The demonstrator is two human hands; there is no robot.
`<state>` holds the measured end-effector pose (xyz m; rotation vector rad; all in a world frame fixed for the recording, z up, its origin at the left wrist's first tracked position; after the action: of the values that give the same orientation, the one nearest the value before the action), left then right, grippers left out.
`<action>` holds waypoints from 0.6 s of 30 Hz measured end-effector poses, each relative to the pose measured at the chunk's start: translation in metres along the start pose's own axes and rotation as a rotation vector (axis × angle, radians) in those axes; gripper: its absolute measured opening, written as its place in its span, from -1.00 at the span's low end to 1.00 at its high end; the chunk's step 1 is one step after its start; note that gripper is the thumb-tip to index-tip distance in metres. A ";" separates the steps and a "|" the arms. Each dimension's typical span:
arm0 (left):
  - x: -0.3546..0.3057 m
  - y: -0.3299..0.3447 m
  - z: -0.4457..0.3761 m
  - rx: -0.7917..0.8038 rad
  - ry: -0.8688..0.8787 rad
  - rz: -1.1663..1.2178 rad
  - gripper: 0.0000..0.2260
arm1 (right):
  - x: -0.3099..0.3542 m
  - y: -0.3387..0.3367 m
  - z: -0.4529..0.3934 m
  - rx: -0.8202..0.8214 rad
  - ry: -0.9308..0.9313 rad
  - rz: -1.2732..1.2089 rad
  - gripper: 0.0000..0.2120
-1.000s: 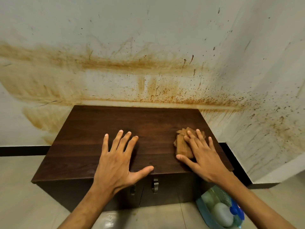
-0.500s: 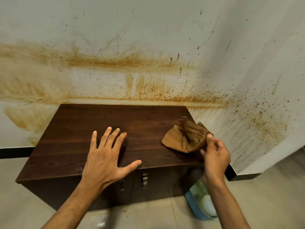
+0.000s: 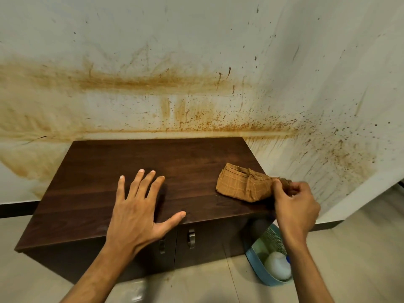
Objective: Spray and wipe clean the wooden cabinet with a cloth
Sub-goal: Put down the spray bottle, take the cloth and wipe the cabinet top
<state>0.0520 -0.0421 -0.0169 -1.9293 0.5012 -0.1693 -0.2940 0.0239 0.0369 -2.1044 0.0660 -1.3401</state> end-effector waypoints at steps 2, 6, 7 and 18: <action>0.001 0.001 0.000 -0.004 0.005 -0.004 -0.02 | 0.026 0.008 0.006 -0.062 -0.278 0.135 -0.74; 0.002 0.002 0.000 -0.003 0.010 -0.007 -0.02 | 0.040 0.049 0.033 0.013 -0.752 0.400 -0.78; 0.002 0.002 0.000 -0.001 0.009 -0.007 -0.03 | 0.037 0.060 0.042 0.046 -0.802 0.480 -0.78; 0.001 0.002 -0.001 0.003 0.005 -0.018 -0.04 | 0.028 0.070 0.063 0.138 -0.836 0.554 -0.83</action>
<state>0.0517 -0.0442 -0.0187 -1.9312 0.4869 -0.1861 -0.2086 -0.0119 0.0048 -2.1401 0.1795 -0.1042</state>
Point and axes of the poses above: each hand's wrist, its own z-axis away from the middle knuckle, its own y-axis out of the palm, x = y × z, the point moved 2 cm from there along -z, towards the middle knuckle
